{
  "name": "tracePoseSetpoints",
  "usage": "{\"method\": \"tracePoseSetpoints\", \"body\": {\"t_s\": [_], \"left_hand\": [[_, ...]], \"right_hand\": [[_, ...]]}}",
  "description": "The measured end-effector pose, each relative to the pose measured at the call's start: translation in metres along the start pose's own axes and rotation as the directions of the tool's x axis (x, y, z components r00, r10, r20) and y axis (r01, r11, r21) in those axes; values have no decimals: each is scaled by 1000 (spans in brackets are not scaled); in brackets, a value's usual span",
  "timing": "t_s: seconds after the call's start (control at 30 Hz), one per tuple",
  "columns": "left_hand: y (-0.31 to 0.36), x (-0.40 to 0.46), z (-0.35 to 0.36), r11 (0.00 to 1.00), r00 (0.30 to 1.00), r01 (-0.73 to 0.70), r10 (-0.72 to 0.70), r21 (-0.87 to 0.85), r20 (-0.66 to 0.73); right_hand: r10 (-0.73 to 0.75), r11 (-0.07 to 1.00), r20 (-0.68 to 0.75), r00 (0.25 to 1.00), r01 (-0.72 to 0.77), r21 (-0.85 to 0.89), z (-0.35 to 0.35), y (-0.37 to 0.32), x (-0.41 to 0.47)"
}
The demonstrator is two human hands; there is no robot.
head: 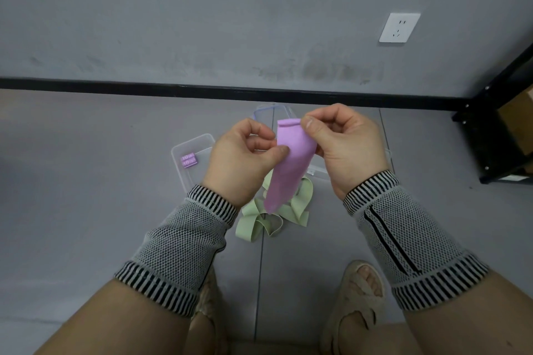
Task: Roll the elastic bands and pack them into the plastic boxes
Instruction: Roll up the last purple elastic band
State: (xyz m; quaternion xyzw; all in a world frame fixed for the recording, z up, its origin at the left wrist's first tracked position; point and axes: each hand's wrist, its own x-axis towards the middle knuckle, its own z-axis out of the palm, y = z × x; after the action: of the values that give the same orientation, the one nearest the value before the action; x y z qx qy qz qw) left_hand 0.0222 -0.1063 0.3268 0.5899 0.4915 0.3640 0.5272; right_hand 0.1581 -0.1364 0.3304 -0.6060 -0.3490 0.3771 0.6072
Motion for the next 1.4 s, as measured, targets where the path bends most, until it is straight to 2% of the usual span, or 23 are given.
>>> {"method": "tracePoseSetpoints", "body": {"t_s": [0.17,0.5,0.73,1.03,1.1,1.23,1.4], "left_hand": [[-3,2,-2,1000,1000,9,-8,27,-15],[-1,1,2,998,997,47,-49,-33,-54],[1,-1,7,999,995,23,-25,-24,-93],[1,-1,9,998,994,-10,4,-55,-108],[2,0,6,993,996,24,-33,-113,-77],[4,2,2,941,988,150,-134,-304,73],[6,3,0,898,978,203,-164,-391,131]], "right_hand": [[2,1000,1,1000,-2,23,1,-1,0],[-46,999,-11,999,46,-2,2,-2,-1],[-135,990,0,991,135,-49,2,-2,-2],[-144,988,24,989,145,-46,2,-2,-2],[-136,990,20,991,136,-43,-1,-2,0],[-137,989,36,990,139,-58,-2,-2,0],[-144,988,68,987,147,-48,1,-3,-2]]}}
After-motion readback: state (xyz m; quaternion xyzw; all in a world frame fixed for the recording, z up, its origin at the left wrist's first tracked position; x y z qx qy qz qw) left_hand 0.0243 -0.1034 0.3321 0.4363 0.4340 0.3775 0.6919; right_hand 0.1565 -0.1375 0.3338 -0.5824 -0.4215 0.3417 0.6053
